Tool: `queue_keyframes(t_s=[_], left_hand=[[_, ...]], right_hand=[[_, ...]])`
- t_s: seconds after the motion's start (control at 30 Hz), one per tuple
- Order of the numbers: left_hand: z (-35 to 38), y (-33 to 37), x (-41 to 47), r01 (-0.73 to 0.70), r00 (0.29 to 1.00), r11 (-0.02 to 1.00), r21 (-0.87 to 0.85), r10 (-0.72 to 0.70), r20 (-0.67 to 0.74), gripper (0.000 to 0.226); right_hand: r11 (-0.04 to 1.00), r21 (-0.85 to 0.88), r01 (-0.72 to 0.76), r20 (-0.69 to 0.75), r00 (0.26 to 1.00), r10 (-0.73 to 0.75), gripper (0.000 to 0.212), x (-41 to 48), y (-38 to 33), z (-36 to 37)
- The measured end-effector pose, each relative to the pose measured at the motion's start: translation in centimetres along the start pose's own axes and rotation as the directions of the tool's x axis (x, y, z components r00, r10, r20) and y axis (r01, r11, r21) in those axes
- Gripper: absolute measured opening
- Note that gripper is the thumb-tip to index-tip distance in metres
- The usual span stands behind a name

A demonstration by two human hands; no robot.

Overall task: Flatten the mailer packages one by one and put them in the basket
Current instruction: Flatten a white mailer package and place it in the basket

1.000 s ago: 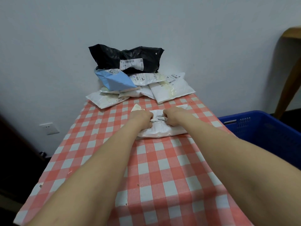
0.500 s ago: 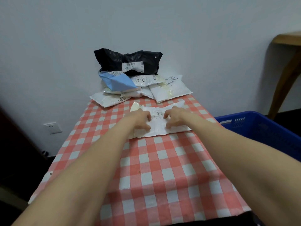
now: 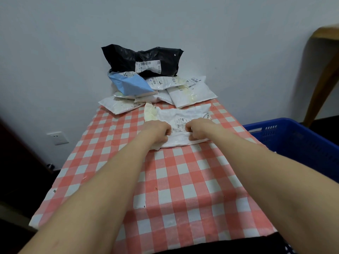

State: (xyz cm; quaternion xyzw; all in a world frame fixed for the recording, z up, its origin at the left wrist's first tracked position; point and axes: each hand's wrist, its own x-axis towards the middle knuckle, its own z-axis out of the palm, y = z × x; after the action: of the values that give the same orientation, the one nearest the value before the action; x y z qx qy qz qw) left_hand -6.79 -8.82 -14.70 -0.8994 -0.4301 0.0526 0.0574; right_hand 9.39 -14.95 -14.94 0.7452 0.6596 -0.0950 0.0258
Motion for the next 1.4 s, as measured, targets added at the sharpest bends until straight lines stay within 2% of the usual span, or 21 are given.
queue_keyframes(t_s=[0.13,0.2,0.3,0.37,0.57,0.77,0.97,1.1,1.17,1.27,1.33,1.4], left_hand=[[0.4,0.2,-0.6,-0.02,0.998,1.0,0.023,0.021,-0.052,0.018],[0.7,-0.2,-0.8,0.008,0.999,0.998,-0.059,-0.01,-0.041,0.021],[0.0,-0.8,-1.5,0.063,0.997,0.972,-0.227,-0.073,-0.034,0.029],[-0.9,-0.9,-1.9,0.052,0.996,0.967,-0.25,-0.068,-0.055,0.034],[-1.1,0.5,-2.5,-0.002,0.988,0.991,-0.134,0.022,0.15,0.045],[-0.3,0.3,-2.2,-0.003,0.995,0.993,-0.121,0.016,0.103,0.023],[0.0,0.1,-1.3,-0.04,0.993,0.993,-0.108,0.051,0.102,0.017],[-0.5,-0.2,-0.9,-0.054,0.985,0.994,-0.096,0.069,0.156,0.012],[-1.8,-0.4,-0.8,-0.028,0.987,0.974,-0.227,0.063,0.148,0.01],[-4.3,0.4,-1.4,0.004,0.986,0.86,-0.51,0.082,0.145,0.009],[-5.5,1.9,-1.7,0.018,0.975,0.775,-0.631,0.127,0.184,0.009],[-5.8,3.2,-1.8,0.052,0.95,0.676,-0.735,0.193,0.244,0.004]], right_hand=[[1.0,0.01,0.002,-0.004,1.0,-0.002,0.021,-0.1,-0.1,0.2],[0.997,0.073,-0.002,-0.011,1.0,0.003,0.026,-0.4,0.0,0.1],[0.983,0.18,-0.031,-0.077,0.996,0.045,0.046,-1.5,0.2,-0.6],[0.979,0.205,-0.019,-0.134,0.99,0.048,0.051,-2.2,0.1,-1.3],[0.999,0.04,0.014,-0.016,1.0,-0.013,0.038,-4.0,-0.3,-0.6],[1.0,0.023,0.021,-0.021,1.0,-0.021,0.024,-3.6,0.0,-0.1],[0.998,0.06,0.027,-0.044,0.999,-0.024,0.012,-2.2,0.4,0.6],[0.994,0.101,0.029,-0.061,0.998,-0.023,0.013,-1.8,0.7,0.5],[0.987,0.158,-0.009,-0.189,0.981,0.039,0.013,-1.7,1.0,-0.5],[0.986,0.139,-0.088,-0.384,0.913,0.136,0.021,-1.4,1.5,-2.4],[0.961,0.238,-0.143,-0.388,0.893,0.229,0.026,-1.0,1.5,-3.3],[0.917,0.347,-0.194,-0.322,0.894,0.311,0.039,-0.4,1.6,-3.2]])
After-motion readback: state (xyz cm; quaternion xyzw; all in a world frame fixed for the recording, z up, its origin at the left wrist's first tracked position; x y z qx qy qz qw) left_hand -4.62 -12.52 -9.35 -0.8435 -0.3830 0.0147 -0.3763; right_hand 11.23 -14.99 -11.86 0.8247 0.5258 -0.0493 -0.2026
